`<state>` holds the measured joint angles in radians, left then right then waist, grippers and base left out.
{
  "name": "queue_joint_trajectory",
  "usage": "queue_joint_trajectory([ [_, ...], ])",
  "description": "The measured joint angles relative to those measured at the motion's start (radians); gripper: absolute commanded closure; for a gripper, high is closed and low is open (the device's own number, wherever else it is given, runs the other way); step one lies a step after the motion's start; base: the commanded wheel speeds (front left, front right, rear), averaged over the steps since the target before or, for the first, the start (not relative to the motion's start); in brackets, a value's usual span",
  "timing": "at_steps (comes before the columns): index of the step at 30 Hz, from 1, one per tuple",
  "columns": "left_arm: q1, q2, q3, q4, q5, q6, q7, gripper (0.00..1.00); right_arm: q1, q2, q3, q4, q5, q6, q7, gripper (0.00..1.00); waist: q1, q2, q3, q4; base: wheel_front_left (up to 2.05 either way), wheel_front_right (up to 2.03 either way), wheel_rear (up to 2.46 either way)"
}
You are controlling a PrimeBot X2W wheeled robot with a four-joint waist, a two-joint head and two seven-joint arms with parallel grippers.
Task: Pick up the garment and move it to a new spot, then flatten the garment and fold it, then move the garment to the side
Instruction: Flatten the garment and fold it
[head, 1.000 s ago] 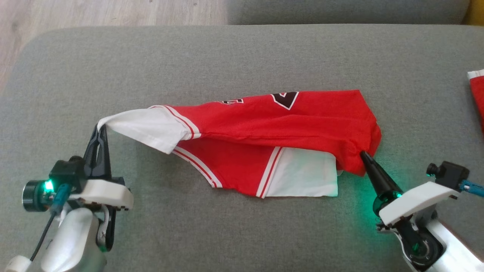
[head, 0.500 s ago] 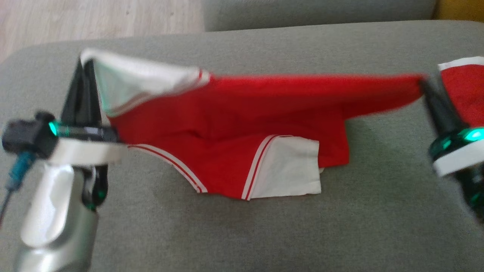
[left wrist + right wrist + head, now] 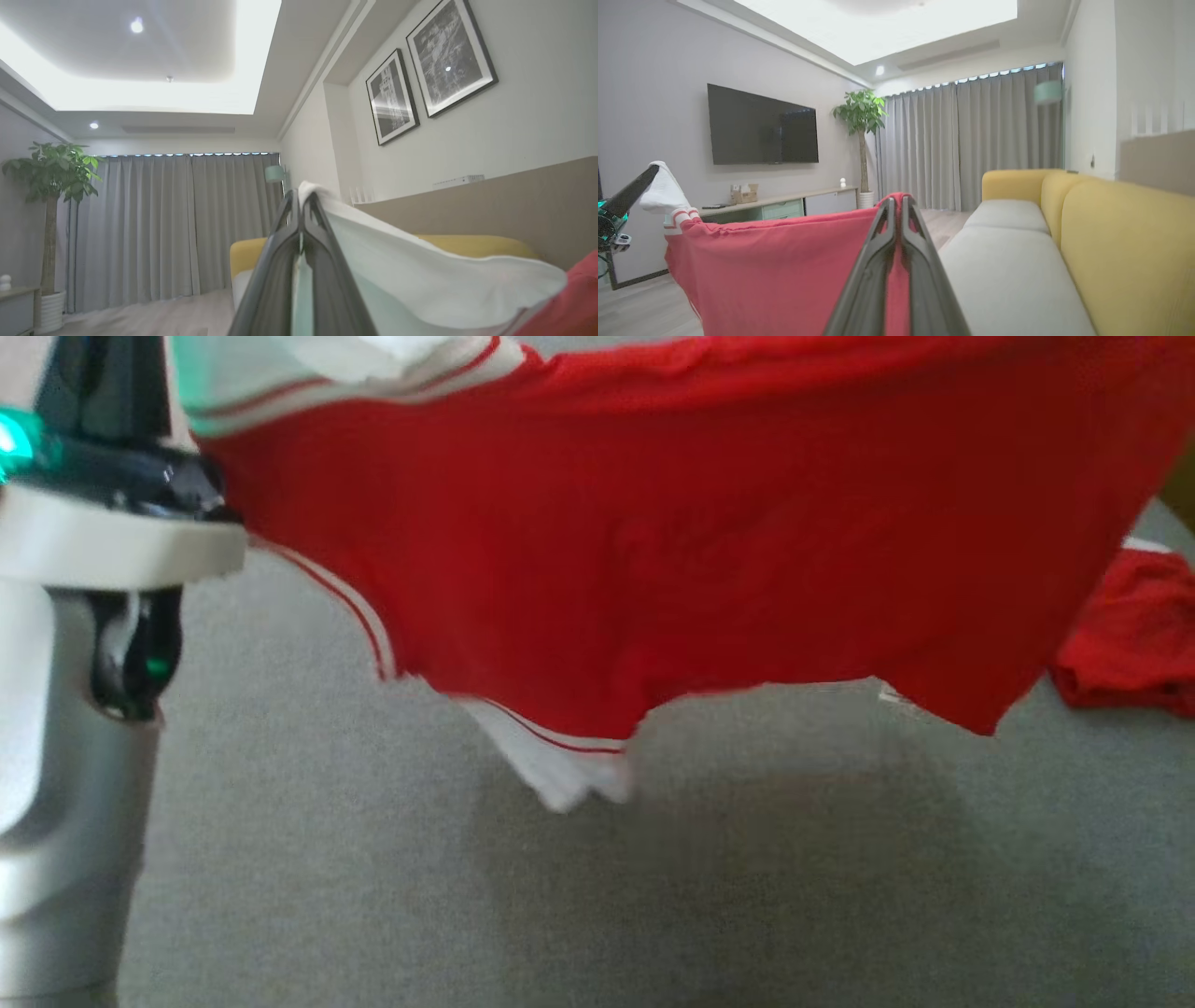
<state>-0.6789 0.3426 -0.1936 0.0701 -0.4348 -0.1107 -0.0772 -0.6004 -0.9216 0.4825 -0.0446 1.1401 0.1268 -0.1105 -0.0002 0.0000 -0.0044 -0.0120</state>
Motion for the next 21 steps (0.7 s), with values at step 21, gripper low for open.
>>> queue_joint_trajectory([
  [21,-0.489,-0.018,-0.077,0.364,0.004,-0.013,0.035,1.00,-0.533,0.204,0.093,0.364,-0.265,0.000,0.087,1.00,0.0006,0.0000,0.178,0.032,0.00,0.00,0.00],
])
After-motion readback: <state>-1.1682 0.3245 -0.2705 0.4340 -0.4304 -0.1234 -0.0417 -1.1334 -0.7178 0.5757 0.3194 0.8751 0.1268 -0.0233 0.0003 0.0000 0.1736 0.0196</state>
